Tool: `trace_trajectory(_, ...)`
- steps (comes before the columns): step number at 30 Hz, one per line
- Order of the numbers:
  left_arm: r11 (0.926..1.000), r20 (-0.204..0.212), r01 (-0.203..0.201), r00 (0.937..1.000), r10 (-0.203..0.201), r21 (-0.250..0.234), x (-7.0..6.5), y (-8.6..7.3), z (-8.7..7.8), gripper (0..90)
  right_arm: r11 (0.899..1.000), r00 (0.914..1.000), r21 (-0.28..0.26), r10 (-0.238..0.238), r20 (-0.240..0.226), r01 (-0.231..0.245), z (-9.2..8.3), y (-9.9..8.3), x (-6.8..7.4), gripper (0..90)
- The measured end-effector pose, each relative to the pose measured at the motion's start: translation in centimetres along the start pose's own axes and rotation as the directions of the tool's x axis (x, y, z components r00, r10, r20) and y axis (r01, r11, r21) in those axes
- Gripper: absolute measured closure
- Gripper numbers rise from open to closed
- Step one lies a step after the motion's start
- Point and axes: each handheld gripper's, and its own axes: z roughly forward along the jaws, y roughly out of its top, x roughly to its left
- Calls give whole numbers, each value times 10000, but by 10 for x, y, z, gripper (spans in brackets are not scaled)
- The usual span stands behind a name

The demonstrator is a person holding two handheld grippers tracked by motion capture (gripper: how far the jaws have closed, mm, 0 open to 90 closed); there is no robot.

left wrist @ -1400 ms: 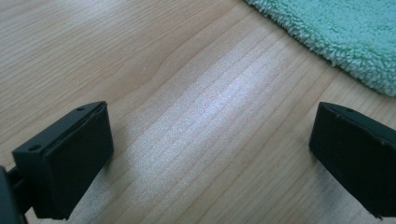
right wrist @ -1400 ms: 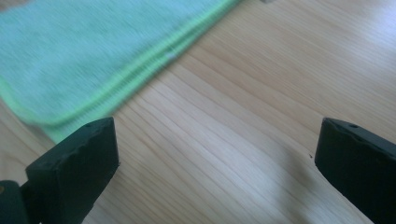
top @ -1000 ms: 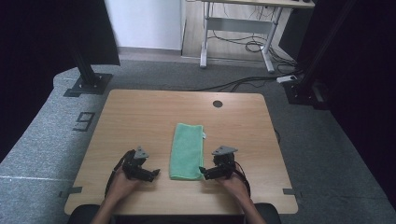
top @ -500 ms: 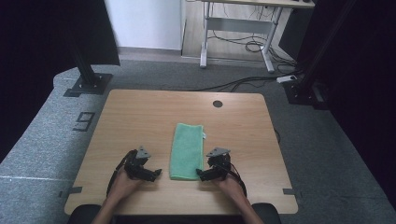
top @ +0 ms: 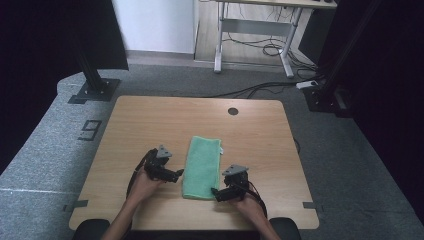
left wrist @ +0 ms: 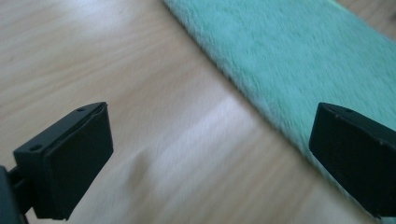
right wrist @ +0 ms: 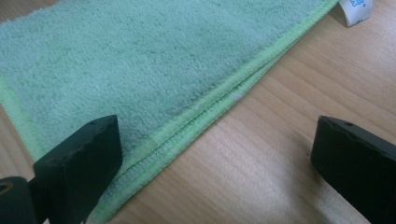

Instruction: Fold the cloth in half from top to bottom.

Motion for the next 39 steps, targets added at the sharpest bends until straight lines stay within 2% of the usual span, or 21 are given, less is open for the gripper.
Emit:
trace_trajectory(2,10000,10,35,10000,-35,-17,-1,10,11,0,10000,10000,-7,-26,-25,26,-2,-2,1,20)
trace_trajectory(6,10000,-68,53,10000,-53,42,-1,16,23,0,10000,10000,-9,-46,-26,46,-4,-4,1,20)
trace_trajectory(11,9997,-456,211,9987,-205,149,0,20,39,0,9999,9999,15,-125,-63,125,-6,-6,2,20)
trace_trajectory(14,9983,-605,-28,9981,63,586,0,17,45,0,9999,9999,42,-106,-84,107,-7,-7,3,20)
trace_trajectory(17,9986,-491,91,9988,-65,523,0,14,44,0,9999,9999,24,-119,-110,119,-8,-8,4,20)
trace_trajectory(20,9977,-446,-121,9989,150,660,-3,11,40,0,9999,9998,63,-159,-113,160,-10,-10,7,24)
trace_trajectory(23,9975,-391,-152,9991,179,689,-4,9,37,0,9997,9996,61,-217,-191,218,-12,-12,11,24)
trace_trajectory(28,9984,-149,297,9995,-290,489,-1,3,36,0,9994,9992,180,-286,-275,291,-13,-11,12,30)
trace_trajectory(29,9987,-162,201,9997,-193,469,-2,3,36,0,9993,9990,192,-327,-308,333,-12,-10,12,35)
trace_trajectory(32,9992,-281,-184,9994,195,360,-4,3,34,0,9989,9979,306,-339,-552,356,-13,-7,9,57)
trace_trajectory(34,9993,-184,-140,9997,147,361,-3,3,32,0,9996,9978,241,-104,-657,120,-13,-3,5,70)
trace_trajectory(39,9990,-96,-156,9998,160,409,-4,0,28,0,10000,9986,64,-36,-531,40,-12,7,-6,77)
